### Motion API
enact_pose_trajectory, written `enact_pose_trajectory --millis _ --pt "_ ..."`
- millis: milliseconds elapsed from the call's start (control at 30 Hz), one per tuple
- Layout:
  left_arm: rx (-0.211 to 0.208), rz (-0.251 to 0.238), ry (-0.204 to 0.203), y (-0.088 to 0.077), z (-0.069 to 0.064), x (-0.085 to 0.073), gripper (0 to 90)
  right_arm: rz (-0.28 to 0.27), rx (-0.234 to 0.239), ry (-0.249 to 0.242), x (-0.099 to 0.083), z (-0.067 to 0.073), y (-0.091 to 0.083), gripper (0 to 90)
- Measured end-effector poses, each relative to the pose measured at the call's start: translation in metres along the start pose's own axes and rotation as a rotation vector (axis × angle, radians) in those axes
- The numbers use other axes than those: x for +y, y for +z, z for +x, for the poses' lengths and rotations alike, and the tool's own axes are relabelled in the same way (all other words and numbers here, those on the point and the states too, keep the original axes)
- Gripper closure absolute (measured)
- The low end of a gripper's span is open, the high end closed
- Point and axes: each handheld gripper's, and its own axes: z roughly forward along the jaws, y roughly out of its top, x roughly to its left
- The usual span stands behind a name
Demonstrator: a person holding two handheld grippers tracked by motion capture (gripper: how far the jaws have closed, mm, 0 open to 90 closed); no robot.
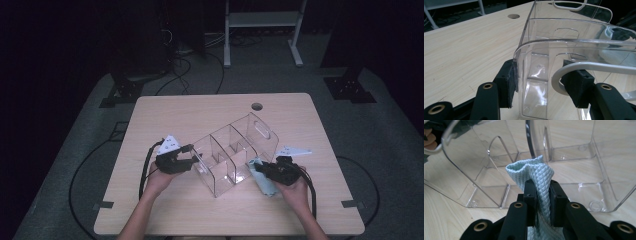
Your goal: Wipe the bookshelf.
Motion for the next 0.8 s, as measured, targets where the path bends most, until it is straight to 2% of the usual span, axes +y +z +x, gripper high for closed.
enact_pose_trajectory --millis 167,233,367,567,667,700,800 --pt "0.003 -0.001 -0.001 0.0 0.0 0.0 46.3 0.055 -0.017 0.003 -0.01 -0.003 0.011 78.3" --pt "-0.001 -0.003 -0.003 0.0 0.0 0.0 46.3 0.055 -0.015 0.007 -0.01 -0.004 0.01 78.3" --pt "0.0 -0.007 -0.003 0.0 0.0 -0.001 46.3 0.004 -0.023 -0.014 -0.003 0.002 0.001 78.3" --pt "0.003 -0.005 -0.002 0.0 -0.001 -0.001 46.3 0.035 -0.021 0.005 -0.009 -0.002 0.008 78.2" --pt "0.002 -0.007 -0.002 0.0 0.0 -0.001 46.3 0.001 -0.03 -0.009 -0.004 0.004 0.0 78.2" --pt "0.002 -0.008 -0.002 0.0 0.0 -0.001 46.4 -0.043 -0.029 -0.019 0.002 0.01 -0.01 78.3" --pt "0.001 -0.012 -0.005 0.0 0.0 -0.001 46.5 -0.058 -0.019 -0.031 0.005 0.015 -0.015 78.3"
